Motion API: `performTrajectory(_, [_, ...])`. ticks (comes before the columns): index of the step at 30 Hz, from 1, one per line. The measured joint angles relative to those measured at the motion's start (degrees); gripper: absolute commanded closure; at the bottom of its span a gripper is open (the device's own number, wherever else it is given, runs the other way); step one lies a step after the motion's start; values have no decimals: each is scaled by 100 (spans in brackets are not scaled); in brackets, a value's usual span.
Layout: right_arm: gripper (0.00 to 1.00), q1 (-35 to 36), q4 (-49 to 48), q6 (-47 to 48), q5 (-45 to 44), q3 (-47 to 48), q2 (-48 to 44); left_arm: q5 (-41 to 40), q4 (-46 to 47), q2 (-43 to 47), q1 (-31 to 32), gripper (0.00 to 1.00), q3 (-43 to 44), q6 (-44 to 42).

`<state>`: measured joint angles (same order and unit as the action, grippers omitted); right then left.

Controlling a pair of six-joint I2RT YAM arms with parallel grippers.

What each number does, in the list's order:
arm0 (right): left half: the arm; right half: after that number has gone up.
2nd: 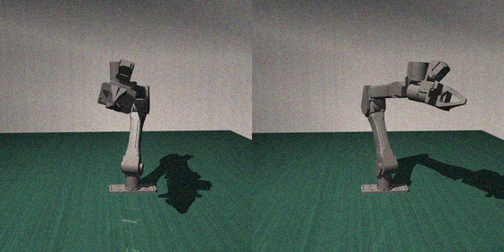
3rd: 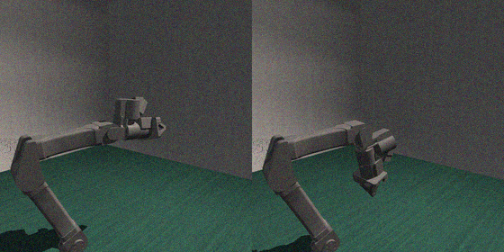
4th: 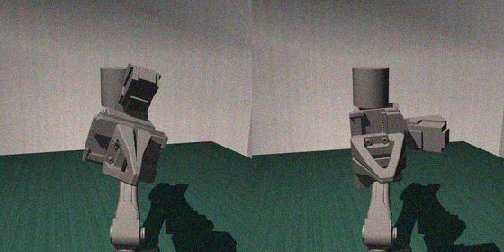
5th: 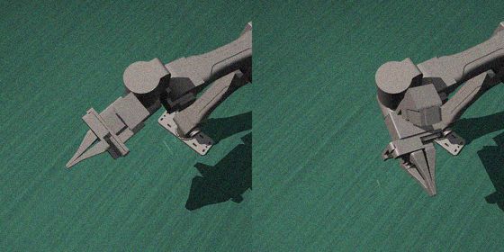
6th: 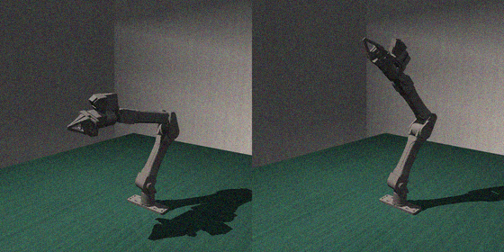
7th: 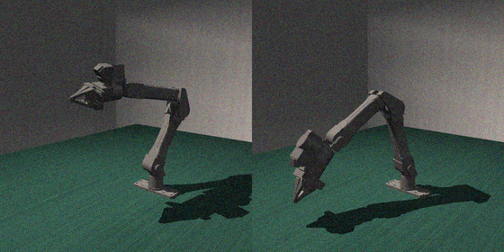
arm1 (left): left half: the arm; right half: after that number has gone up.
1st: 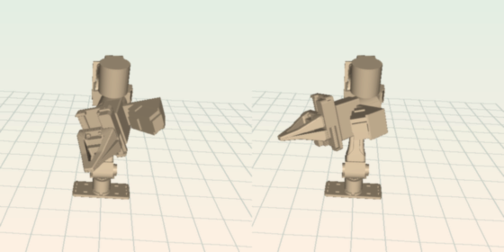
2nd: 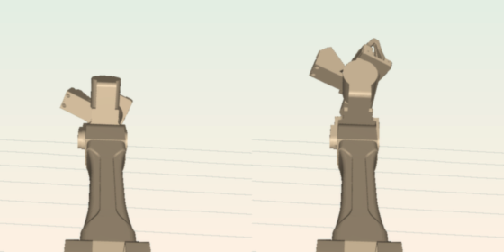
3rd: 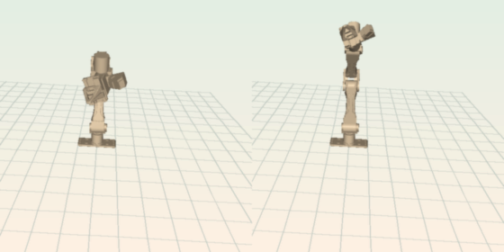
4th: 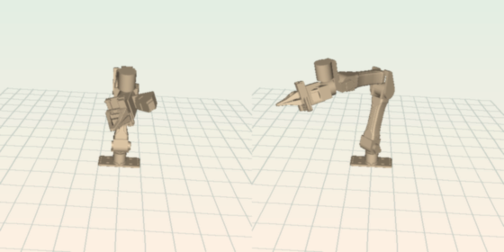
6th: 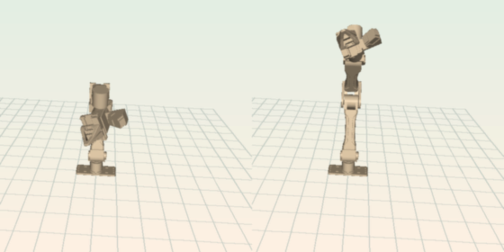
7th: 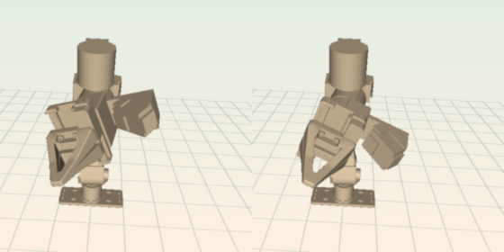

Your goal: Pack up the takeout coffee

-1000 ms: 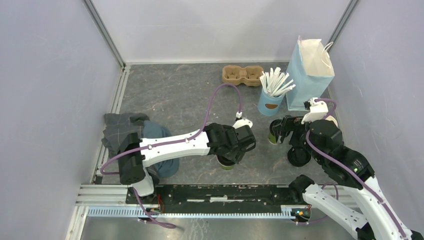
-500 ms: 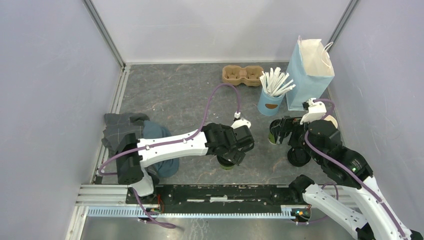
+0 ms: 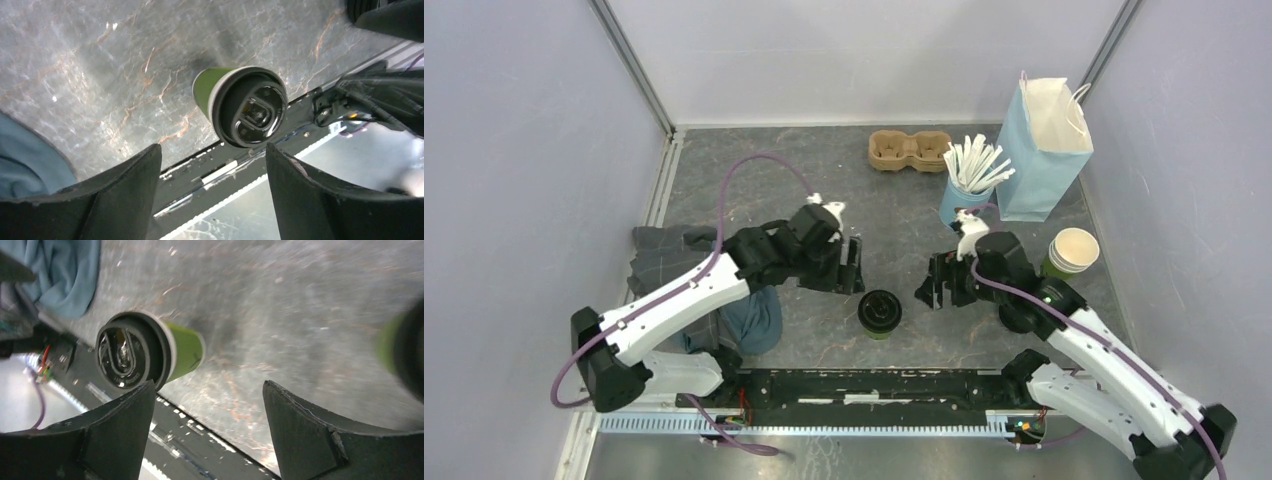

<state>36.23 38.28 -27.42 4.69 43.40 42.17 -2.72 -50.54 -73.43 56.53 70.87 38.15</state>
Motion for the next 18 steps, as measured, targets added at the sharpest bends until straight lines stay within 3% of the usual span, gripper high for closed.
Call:
performTrajectory(3, [26, -20, -531, -111, 885, -424, 365, 844, 431, 437, -726, 31, -772, 197])
performTrajectory(7, [38, -214, -1062, -236, 1775, -704, 490, 1648, 925, 546, -1110, 37, -1464, 487])
performTrajectory(18, [38, -426, -2022, -422, 2804, -1040, 927, 2677, 1840, 501, -1381, 46, -2170, 1008])
